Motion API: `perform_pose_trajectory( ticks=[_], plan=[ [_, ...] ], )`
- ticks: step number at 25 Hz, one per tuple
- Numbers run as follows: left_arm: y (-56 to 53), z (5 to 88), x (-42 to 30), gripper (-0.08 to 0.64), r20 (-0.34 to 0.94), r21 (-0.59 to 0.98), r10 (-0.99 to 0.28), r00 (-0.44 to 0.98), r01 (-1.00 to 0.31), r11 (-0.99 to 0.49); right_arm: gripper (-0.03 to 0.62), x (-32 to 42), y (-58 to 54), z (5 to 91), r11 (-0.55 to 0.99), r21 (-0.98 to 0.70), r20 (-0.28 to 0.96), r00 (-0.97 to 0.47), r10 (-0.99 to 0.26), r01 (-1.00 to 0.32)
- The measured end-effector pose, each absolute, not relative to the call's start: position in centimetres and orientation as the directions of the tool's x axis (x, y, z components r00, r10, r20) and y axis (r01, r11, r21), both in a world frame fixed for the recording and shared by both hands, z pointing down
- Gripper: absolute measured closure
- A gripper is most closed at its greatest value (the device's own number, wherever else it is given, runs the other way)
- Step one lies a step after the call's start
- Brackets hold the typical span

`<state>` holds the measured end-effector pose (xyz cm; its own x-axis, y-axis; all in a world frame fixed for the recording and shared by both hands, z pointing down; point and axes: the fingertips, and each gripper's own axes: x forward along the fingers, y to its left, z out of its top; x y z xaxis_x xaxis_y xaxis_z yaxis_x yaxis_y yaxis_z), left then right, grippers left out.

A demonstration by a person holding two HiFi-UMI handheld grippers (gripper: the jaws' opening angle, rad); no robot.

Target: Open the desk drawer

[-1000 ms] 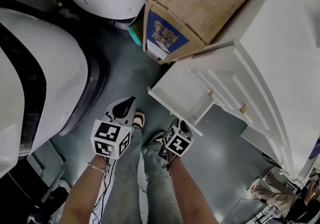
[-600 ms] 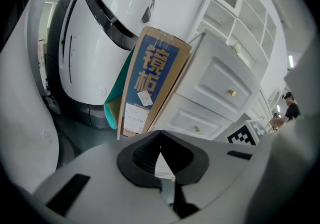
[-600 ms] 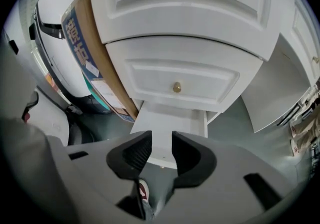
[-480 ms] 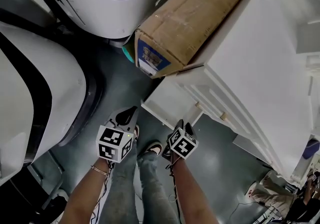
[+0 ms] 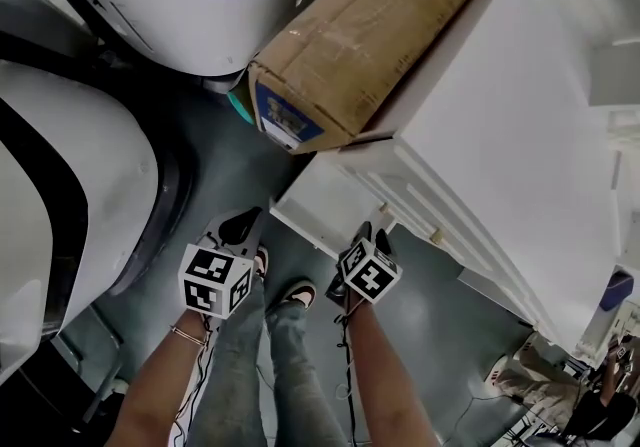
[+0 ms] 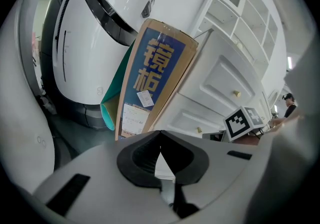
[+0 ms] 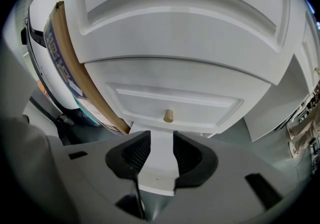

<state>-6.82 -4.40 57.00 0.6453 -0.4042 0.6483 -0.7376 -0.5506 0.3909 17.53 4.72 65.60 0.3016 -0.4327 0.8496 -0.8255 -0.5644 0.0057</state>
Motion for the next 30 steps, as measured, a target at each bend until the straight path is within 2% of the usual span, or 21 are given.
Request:
perform_pose_trajectory(
  ticks=[23,30],
  plan=[
    [-5.4,58.8,-5.8,0.543,0.669,0.403,-0.372,0.643,-0.735,-0.545,0.442,21.1,2.1,67.2,-0.565,0.066,0.855,0.339,-0.393,-0.823],
    [-5.7,58.8,-5.3,0.543,0.665,0.408,-0.382,0.641,-0.741,-0.533,0.487,21.2,1.8,67.4,-0.562,0.089,0.853,0.354,-0.383,-0.823]
  ],
)
